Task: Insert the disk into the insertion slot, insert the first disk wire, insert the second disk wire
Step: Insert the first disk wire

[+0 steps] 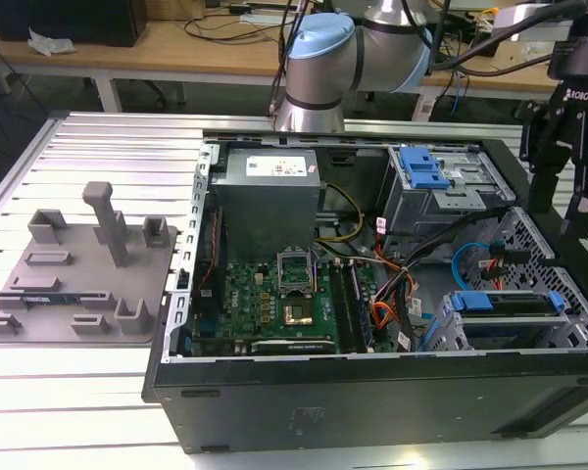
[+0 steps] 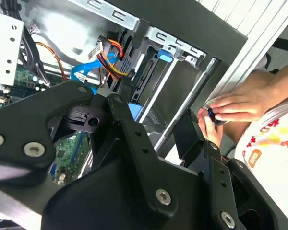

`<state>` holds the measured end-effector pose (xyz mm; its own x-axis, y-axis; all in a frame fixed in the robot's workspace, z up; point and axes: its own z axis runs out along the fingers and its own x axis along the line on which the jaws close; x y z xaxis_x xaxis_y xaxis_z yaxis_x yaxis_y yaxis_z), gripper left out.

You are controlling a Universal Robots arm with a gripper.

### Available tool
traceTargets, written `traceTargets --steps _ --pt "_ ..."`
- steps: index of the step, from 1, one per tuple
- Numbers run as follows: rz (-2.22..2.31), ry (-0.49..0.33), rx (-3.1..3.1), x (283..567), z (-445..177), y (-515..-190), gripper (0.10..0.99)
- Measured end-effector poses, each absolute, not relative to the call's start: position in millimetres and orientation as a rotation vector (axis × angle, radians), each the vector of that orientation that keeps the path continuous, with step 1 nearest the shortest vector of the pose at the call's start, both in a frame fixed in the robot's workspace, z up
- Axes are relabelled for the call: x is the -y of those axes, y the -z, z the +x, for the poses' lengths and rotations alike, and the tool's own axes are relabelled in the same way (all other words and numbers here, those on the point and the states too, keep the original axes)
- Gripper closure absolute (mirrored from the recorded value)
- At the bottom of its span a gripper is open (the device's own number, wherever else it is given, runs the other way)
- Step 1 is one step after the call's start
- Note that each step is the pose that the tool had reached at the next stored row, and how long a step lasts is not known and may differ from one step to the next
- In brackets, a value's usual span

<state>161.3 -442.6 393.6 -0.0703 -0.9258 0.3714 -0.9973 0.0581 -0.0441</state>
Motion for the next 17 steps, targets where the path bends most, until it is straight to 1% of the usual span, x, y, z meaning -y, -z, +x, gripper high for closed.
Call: traceTargets --steps 7,17 --pt "1.898 -0.425 2.143 440 156 -388 0.463" --pt "1.914 -0.499 2.129 432 146 -379 0.463"
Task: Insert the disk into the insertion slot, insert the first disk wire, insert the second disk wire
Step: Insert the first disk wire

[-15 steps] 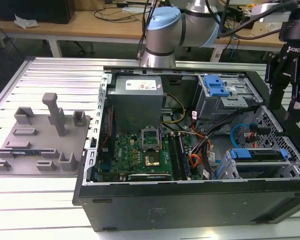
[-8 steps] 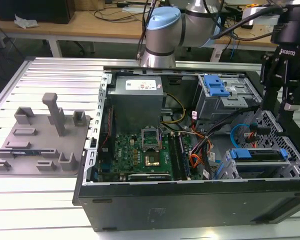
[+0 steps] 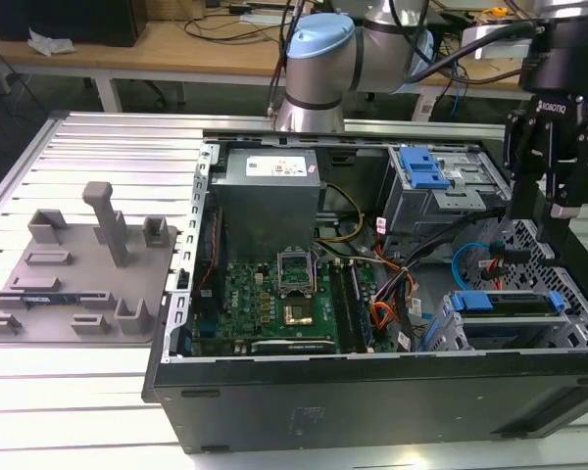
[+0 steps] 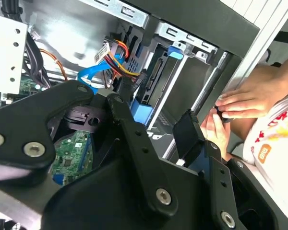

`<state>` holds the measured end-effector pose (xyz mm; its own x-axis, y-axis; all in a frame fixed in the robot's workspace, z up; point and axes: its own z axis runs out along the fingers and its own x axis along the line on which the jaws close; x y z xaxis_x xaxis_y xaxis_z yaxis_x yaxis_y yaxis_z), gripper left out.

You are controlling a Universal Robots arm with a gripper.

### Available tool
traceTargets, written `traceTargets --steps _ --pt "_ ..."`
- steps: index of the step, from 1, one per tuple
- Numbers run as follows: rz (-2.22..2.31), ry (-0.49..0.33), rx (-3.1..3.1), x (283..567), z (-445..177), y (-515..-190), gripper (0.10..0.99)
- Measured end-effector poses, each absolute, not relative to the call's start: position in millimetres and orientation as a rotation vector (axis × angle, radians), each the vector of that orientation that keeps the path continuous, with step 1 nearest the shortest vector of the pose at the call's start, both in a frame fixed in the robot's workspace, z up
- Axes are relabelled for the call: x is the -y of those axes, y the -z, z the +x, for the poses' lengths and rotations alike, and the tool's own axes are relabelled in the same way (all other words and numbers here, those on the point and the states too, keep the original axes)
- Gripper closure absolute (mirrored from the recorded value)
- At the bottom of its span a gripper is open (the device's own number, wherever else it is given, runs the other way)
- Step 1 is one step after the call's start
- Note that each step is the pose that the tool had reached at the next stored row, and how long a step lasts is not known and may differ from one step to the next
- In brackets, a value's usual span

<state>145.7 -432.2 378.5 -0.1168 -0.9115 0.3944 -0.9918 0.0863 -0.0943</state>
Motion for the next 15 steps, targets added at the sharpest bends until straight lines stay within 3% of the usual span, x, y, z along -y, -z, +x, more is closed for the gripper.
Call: traceTargets --steps 12,13,15 --pt "1.915 -0.532 2.097 429 144 -360 0.463" --pt "1.916 -0.537 2.092 429 144 -356 0.478" --pt "1.917 -0.546 2.082 429 144 -351 0.616"
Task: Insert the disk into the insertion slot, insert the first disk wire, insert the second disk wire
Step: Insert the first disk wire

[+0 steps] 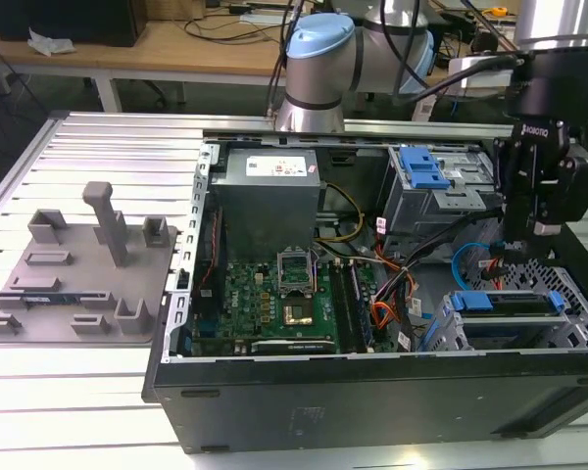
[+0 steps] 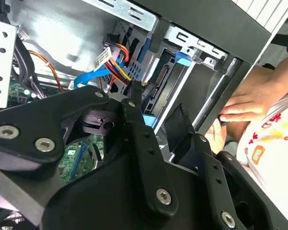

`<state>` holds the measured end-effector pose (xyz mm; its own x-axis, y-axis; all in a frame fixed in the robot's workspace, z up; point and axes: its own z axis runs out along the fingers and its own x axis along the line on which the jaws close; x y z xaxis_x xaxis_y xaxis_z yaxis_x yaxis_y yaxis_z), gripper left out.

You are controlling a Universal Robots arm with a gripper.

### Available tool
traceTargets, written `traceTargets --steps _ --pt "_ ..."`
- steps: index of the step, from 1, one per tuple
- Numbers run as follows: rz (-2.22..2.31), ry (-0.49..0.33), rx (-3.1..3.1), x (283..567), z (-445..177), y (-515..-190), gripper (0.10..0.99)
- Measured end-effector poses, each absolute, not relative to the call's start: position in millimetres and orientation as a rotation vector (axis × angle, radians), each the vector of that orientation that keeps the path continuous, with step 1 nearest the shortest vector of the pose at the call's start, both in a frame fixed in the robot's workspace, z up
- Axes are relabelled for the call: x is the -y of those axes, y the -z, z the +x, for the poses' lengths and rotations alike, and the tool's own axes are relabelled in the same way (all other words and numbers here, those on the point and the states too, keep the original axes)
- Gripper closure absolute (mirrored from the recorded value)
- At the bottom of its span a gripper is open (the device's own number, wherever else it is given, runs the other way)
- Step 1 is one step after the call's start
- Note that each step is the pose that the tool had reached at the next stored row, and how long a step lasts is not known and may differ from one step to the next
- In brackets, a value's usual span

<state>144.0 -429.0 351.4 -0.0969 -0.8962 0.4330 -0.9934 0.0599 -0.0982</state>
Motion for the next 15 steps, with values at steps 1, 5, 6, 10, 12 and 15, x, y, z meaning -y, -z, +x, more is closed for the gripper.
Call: traceTargets --steps 1,5,6,10,12,15 --pt "1.916 -0.551 2.077 428.9 144.0 -348.9 0.616" --pt "1.917 -0.561 2.067 425.1 144.0 -344.8 0.616" --pt "1.917 -0.562 2.066 424.0 144.0 -344.6 0.616" --pt "1.917 -0.564 2.067 422.7 144.1 -342.5 0.616" --pt "1.917 -0.566 2.068 422.7 144.2 -340.7 0.616" --pt "1.917 -0.567 2.067 422.7 144.2 -340.3 0.616"
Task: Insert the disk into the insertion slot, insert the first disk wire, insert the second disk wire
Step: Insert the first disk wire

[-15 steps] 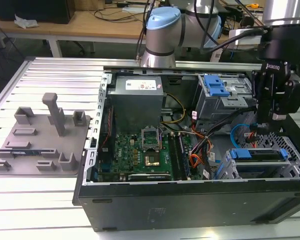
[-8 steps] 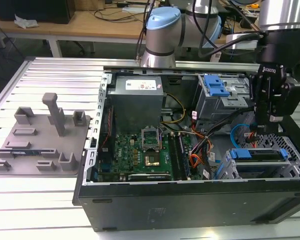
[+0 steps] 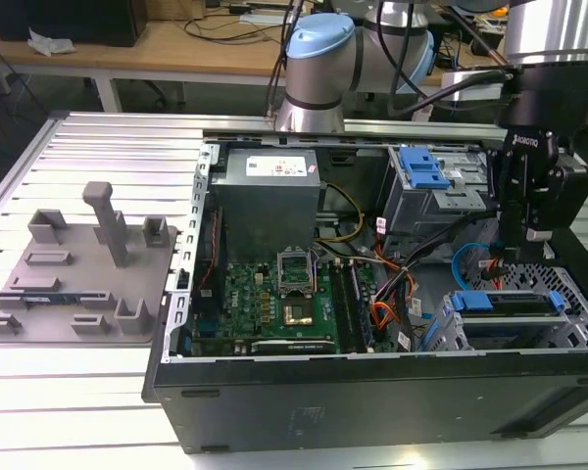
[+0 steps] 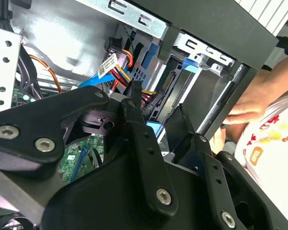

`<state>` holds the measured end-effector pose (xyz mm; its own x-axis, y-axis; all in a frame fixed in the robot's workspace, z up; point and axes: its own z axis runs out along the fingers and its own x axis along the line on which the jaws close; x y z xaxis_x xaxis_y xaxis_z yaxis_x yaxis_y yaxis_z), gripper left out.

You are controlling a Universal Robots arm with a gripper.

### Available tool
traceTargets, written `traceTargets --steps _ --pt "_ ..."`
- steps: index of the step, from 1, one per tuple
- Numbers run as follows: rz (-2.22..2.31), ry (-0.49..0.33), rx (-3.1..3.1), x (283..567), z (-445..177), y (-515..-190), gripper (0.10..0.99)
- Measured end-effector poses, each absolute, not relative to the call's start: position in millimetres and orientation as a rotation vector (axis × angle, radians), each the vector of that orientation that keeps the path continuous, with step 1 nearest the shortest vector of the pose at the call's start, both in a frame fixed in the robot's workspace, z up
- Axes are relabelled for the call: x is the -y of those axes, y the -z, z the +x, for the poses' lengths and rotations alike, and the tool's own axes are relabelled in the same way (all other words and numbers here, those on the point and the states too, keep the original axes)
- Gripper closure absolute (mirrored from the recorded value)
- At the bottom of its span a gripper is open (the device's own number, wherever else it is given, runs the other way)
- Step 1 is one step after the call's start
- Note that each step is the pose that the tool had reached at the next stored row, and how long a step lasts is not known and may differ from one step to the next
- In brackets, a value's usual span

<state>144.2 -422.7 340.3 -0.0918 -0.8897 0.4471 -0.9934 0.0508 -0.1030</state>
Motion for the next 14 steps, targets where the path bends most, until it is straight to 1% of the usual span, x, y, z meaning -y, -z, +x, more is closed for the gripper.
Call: traceTargets --steps 14 --pt "1.887 -0.562 2.088 422.3 148.1 -338.5 0.616"
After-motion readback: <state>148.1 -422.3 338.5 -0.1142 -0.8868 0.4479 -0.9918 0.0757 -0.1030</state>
